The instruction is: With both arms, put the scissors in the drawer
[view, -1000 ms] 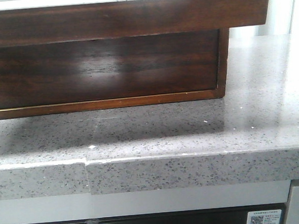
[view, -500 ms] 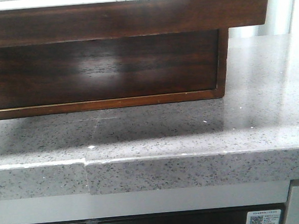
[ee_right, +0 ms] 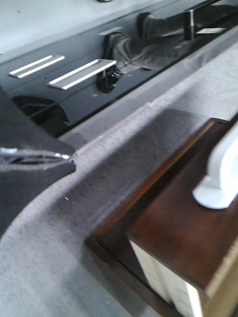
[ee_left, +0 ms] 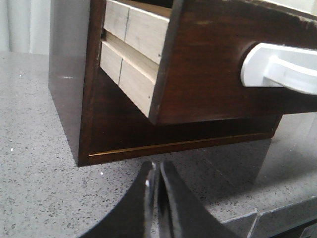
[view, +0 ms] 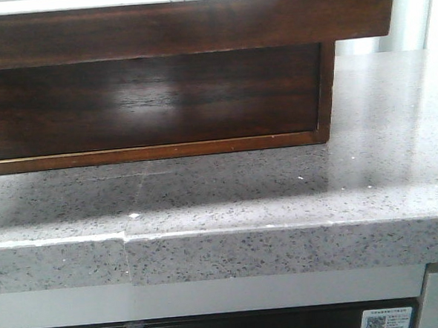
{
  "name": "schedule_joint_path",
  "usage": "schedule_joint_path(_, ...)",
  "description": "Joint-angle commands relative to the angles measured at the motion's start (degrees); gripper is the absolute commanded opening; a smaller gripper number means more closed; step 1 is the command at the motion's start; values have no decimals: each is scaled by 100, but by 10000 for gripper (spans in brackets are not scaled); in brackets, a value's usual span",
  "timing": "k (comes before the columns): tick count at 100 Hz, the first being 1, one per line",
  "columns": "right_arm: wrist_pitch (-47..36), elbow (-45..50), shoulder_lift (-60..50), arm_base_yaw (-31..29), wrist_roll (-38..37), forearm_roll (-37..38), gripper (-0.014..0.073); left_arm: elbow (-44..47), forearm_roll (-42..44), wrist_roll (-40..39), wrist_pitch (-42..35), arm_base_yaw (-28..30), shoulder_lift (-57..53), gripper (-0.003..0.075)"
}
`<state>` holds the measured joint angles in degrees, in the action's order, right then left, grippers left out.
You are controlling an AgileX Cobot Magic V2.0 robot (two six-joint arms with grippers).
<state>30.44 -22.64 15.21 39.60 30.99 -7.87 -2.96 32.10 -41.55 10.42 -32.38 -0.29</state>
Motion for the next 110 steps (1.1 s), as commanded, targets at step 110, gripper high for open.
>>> schedule_joint_path(110,-317,22,31,-19,-27,-49,-41,404,-1510,19,848,-9,-130,-22)
